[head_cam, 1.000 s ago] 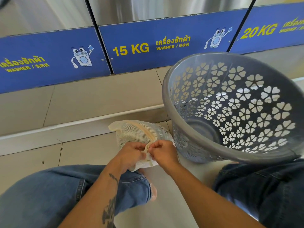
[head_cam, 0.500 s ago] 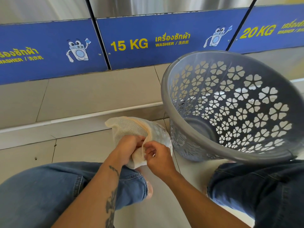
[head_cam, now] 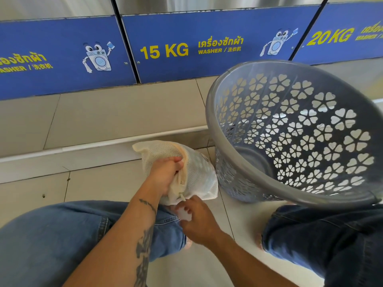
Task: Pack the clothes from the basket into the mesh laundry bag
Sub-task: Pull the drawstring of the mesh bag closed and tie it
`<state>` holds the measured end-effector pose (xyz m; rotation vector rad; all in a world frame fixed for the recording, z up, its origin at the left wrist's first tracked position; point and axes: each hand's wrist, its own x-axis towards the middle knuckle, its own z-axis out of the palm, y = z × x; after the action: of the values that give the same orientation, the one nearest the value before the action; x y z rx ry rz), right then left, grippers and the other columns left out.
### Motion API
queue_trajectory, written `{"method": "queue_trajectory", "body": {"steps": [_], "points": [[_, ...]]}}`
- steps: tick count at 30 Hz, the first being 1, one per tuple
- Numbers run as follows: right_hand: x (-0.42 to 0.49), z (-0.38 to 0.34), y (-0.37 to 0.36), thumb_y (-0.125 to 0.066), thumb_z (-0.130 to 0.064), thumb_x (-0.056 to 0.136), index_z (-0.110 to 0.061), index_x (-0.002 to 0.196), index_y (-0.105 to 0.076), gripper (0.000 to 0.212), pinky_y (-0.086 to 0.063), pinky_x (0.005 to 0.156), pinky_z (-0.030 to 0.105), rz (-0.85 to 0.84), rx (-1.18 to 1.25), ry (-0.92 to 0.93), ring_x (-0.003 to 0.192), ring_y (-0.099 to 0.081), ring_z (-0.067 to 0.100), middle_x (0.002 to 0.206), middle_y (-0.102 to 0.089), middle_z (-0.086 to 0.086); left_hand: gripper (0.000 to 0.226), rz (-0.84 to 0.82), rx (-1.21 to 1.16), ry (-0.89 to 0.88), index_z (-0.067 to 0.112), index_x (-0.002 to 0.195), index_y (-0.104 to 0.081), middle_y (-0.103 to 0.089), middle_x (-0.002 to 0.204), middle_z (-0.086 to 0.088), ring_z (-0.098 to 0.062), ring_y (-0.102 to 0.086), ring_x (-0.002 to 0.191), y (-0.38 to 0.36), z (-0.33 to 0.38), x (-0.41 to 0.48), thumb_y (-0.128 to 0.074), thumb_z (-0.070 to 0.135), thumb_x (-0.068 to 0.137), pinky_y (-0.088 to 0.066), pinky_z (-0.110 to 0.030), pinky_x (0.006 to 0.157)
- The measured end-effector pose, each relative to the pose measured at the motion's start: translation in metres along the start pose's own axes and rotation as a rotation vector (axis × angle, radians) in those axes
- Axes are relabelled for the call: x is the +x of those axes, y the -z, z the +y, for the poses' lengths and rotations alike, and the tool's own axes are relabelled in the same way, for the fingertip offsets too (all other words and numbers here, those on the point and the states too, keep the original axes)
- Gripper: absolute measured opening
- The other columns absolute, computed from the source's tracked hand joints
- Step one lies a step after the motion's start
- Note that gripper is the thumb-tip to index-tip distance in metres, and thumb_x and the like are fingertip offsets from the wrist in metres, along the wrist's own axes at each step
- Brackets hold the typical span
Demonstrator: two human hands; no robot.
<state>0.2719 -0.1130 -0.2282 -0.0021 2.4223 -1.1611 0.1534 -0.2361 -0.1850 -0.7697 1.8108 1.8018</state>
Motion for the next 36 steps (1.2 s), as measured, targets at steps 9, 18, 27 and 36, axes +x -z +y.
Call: {"method": "queue_trajectory", "body": {"steps": [9, 18, 27, 36], "points": [[0.018, -0.015, 0.027, -0.065, -0.007, 0.091, -0.01, 0.087, -0.074, 0.01, -0.052, 0.063, 0.02, 0.29, 0.662, -0.19, 0.072, -0.068, 0.017, 0.083, -0.075, 0.013, 0.015, 0.079, 0.096, -0.168, 0.023, 0.092, -0.07, -0.072, 0.098, -0.003, -0.022, -0.067, 0.094, -0.007, -0.006, 0.0, -0.061, 0.012, 0.089, -0.055, -0.04, 0.088], [0.015, -0.024, 0.018, -0.072, -0.025, 0.085, -0.036, 0.109, -0.057, 0.03, -0.059, 0.074, 0.021, 0.293, 0.182, 0.132, 0.089, -0.064, 0.009, 0.1, -0.064, -0.016, 0.02, 0.055, 0.083, -0.155, 0.028, 0.096, -0.069, -0.07, 0.106, -0.006, -0.029, -0.066, 0.099, -0.004, -0.01, -0.004, -0.059, 0.017, 0.083, -0.055, -0.051, 0.09], [0.01, -0.027, 0.014, -0.072, -0.021, 0.081, -0.032, 0.11, -0.065, 0.032, -0.059, 0.082, 0.029, 0.223, 0.175, 0.06, 0.09, -0.064, 0.007, 0.097, -0.066, -0.015, 0.02, 0.084, 0.014, -0.117, 0.02, 0.094, -0.068, -0.071, 0.103, -0.014, -0.032, -0.067, 0.097, 0.0, -0.015, 0.0, -0.059, 0.004, 0.088, -0.056, -0.051, 0.088], [0.01, -0.03, 0.022, -0.07, -0.001, 0.088, -0.018, 0.106, -0.056, 0.029, -0.056, 0.062, 0.018, 0.177, 0.64, -0.206, 0.084, -0.07, 0.014, 0.095, -0.071, 0.003, 0.02, 0.107, -0.046, -0.127, 0.022, 0.099, -0.069, -0.07, 0.105, -0.011, -0.03, -0.067, 0.097, -0.004, -0.01, 0.006, -0.063, 0.008, 0.086, -0.055, -0.051, 0.09]]}}
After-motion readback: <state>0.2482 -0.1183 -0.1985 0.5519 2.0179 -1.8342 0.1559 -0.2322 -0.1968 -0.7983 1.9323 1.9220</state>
